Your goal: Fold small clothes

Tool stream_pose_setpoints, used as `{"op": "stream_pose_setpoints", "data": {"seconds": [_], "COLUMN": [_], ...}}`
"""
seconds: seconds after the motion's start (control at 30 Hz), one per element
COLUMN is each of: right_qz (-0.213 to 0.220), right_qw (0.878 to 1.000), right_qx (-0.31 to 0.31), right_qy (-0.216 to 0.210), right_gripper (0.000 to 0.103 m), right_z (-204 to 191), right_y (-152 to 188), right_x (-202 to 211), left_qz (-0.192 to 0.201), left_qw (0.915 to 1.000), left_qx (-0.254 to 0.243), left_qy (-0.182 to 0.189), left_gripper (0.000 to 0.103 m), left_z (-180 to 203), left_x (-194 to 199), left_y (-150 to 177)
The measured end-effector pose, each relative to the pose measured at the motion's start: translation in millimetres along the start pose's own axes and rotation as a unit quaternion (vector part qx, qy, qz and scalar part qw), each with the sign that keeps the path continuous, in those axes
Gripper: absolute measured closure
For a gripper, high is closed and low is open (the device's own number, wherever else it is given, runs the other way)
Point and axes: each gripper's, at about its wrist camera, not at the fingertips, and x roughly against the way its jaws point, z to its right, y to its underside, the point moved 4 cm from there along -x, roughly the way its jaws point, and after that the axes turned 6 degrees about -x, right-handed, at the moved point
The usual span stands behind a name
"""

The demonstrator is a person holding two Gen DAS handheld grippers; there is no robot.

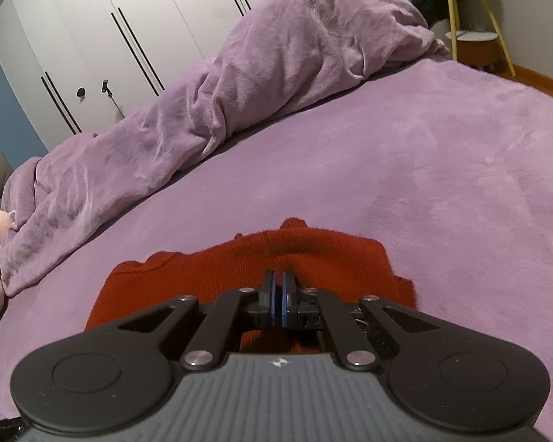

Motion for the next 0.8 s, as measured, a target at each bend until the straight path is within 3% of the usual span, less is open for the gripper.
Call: {"op": "stream_pose_setpoints", "data": {"seconds": [0.07,0.2,0.27,0.33,0.53,0.67,0.8], "right_qz": [-0.004,0.003,0.016,0.02,-0.02,-0.059,-0.099], "right_qw": [1.0,0.998,0.995,0.994,0.993,0.987,0.975], "right_qx": [0.007,-0.039,-0.062,-0.077,-0.087,-0.11,-0.153], "right_qy": [0.005,-0.055,-0.074,-0.075,-0.08,-0.102,-0.13], "right_gripper": [0.091,0.062,0.059,0.048,0.044,0.042,0.034], "right_z": [0.9,22.9,38.1,52.6,74.1,89.4,111.3], "right_y": [4.1,27.6,41.6,54.8,53.5,38.5,25.7], "right_x": [17.0,82.0,112.4,135.0,131.1,110.8,89.5], "left_qz": [-0.002,-0.009,-0.016,-0.02,-0.013,-0.031,-0.044], "left_qw": [0.9998,0.9997,0.9994,0.9986,0.9964,0.995,0.9832], "left_qx": [-0.006,-0.012,-0.02,-0.035,-0.08,-0.023,0.066], "left_qy": [0.018,0.021,0.021,0.034,0.022,0.093,0.164], "left_gripper": [0.019,0.019,0.019,0.019,0.015,0.015,0.016], "left_z": [-8.5,-22.6,-23.1,-16.7,1.2,-27.0,-66.1], "left_x": [7.2,22.4,27.9,29.4,14.8,19.4,17.1], "left_y": [13.8,53.7,73.1,80.7,75.4,67.9,53.2]}}
